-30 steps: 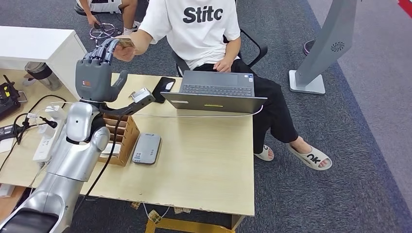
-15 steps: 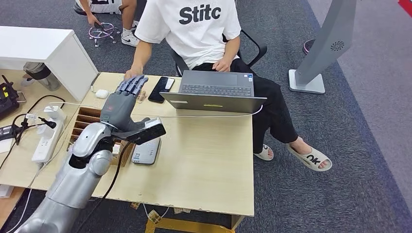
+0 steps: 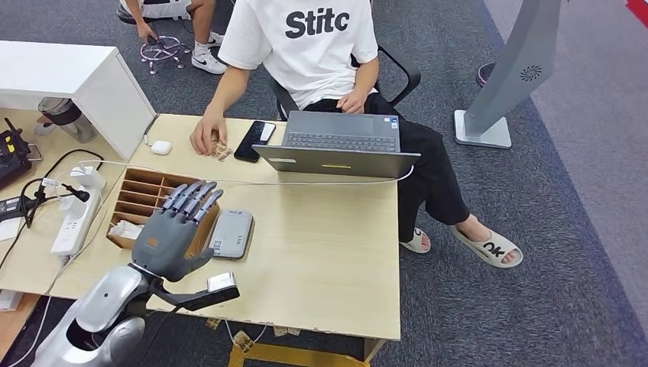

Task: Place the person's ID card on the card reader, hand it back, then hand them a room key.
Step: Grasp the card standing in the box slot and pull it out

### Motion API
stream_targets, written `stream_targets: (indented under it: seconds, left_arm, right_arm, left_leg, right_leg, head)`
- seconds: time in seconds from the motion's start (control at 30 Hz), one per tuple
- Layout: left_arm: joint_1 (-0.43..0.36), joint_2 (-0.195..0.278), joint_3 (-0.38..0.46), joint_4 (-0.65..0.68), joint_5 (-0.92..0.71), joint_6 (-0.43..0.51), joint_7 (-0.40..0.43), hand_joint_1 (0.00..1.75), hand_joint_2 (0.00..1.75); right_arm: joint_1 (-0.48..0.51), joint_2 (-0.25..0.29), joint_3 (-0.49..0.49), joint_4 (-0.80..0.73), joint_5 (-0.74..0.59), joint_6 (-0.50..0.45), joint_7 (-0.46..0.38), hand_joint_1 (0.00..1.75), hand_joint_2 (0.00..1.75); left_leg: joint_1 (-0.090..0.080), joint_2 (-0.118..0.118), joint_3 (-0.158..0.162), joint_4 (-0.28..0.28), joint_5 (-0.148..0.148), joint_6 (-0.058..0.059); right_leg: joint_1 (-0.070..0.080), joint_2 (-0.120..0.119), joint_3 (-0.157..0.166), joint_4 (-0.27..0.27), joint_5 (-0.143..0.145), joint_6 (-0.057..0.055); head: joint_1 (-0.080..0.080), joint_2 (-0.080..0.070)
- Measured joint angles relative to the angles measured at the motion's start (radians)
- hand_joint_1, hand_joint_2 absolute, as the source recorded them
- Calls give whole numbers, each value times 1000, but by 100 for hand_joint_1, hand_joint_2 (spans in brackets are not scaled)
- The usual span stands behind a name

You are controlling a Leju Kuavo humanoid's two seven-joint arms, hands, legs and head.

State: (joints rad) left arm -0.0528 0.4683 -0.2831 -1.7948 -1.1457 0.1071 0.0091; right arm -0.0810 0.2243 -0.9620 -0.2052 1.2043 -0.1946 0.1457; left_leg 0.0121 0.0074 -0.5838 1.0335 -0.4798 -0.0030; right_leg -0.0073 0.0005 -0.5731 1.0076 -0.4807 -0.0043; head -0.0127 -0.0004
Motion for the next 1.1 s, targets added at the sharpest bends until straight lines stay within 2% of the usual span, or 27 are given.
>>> stream_targets:
  seconds: [0.17, 0.53, 1.1]
  left_arm:
    - [44, 32, 35, -36, -24, -13, 39, 0, 175]
    - [68, 33, 117, -42, -55, -71, 111, 0, 175]
    - [86, 68, 180, 40, 1, -187, 118, 0, 175]
  right_arm:
    - [1, 0, -10, 0, -4, -2, 2, 0, 175]
    - [1, 1, -17, 0, -7, -5, 8, 0, 175]
    - [0, 6, -17, 0, 12, 1, 17, 0, 175]
  left_leg:
    - [0, -1, 0, 0, 0, 0]
    - [0, -1, 0, 0, 0, 0]
    - [0, -1, 0, 0, 0, 0]
  right_leg:
    - [0, -1, 0, 0, 0, 0]
    - [0, -1, 0, 0, 0, 0]
    - [0, -1, 0, 0, 0, 0]
  head:
    - [0, 0]
    - [0, 0]
    - [0, 0]
